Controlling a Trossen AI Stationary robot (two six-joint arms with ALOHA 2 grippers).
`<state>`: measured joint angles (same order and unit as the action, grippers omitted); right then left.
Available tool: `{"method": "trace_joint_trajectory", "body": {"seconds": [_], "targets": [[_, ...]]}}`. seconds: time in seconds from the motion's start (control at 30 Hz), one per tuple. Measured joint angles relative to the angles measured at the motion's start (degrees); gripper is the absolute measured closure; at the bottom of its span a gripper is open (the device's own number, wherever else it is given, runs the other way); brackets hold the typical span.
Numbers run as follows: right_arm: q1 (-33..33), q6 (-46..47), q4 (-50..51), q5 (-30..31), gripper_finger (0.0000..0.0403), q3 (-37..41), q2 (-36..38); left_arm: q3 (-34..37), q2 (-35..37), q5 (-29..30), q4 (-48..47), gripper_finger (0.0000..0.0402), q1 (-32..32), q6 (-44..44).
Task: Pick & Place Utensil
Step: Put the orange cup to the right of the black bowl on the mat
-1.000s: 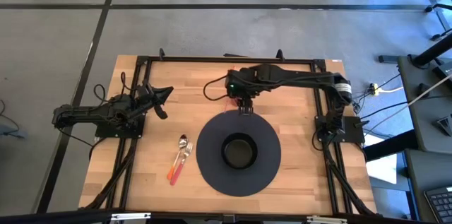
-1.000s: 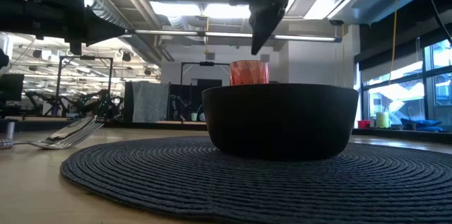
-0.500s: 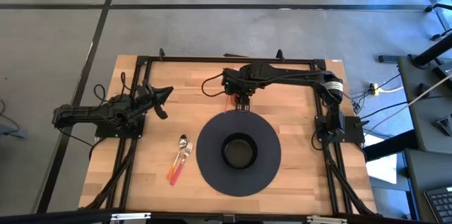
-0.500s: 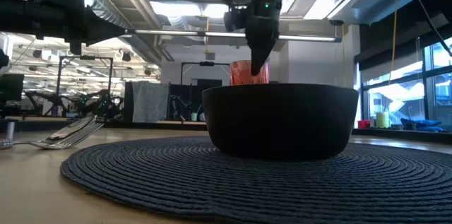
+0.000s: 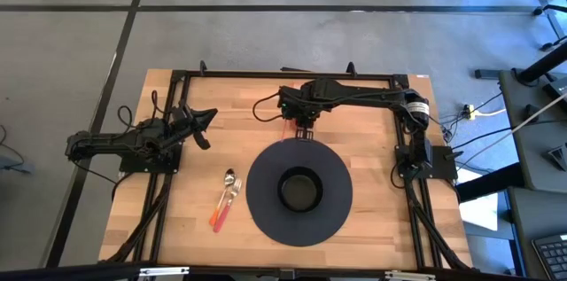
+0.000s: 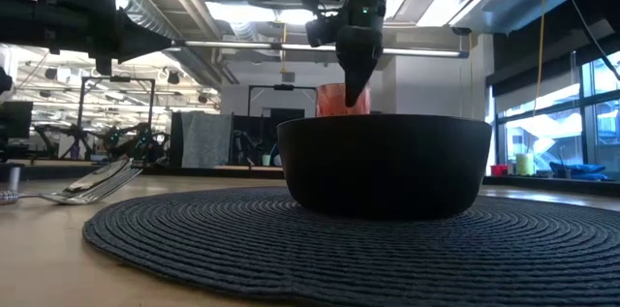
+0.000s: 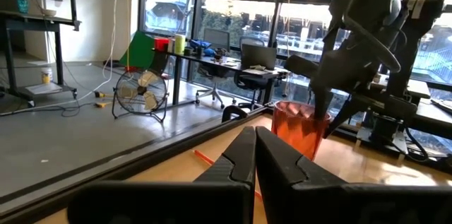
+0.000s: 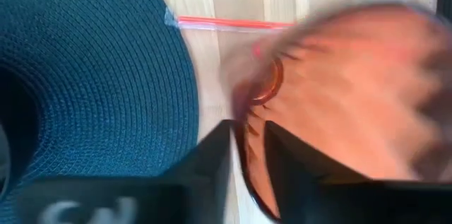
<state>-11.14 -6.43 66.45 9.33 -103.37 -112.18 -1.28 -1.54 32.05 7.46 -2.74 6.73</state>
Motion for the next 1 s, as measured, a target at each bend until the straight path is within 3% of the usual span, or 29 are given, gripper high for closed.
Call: {"method": "trace_joint_trajectory", "body": {"seconds": [0.07,0.13,0.33,0.53,0.77,0.87,1.0], "targets": [[0.0,-0.1,0.54,-0.02,0.0375,0.0,0.0,0.0,0.0,0.0,0.0,0.0398,0.0,-0.01],[0.0,-0.49,2.14,0.1,0.039,0.0,0.0,0.0,0.0,0.01,0.0,0.0398,0.0,-0.01],[0.0,-0.62,5.01,0.0,0.0383,-0.76,0.09,0.0,0.0,0.05,0.0,0.0398,0.0,-0.01],[1.31,3.2,14.9,0.18,0.0388,-8.98,0.33,0.0,0.0,0.1,0.0,0.0398,0.0,-0.01],[7.07,6.68,23.89,1.14,0.0394,-19.87,0.52,0.0,0.0,-0.04,-0.01,0.0398,0.0,-0.01],[9.79,6.92,23.72,-2.85,0.0392,-21.19,2.31,0.0,0.0,-0.04,-0.02,0.0398,0.0,-0.01],[13.04,9.72,23.64,-3.67,0.0387,-21.66,5.68,0.0,0.01,-0.07,-0.07,0.0398,0.0,-0.01]]}}
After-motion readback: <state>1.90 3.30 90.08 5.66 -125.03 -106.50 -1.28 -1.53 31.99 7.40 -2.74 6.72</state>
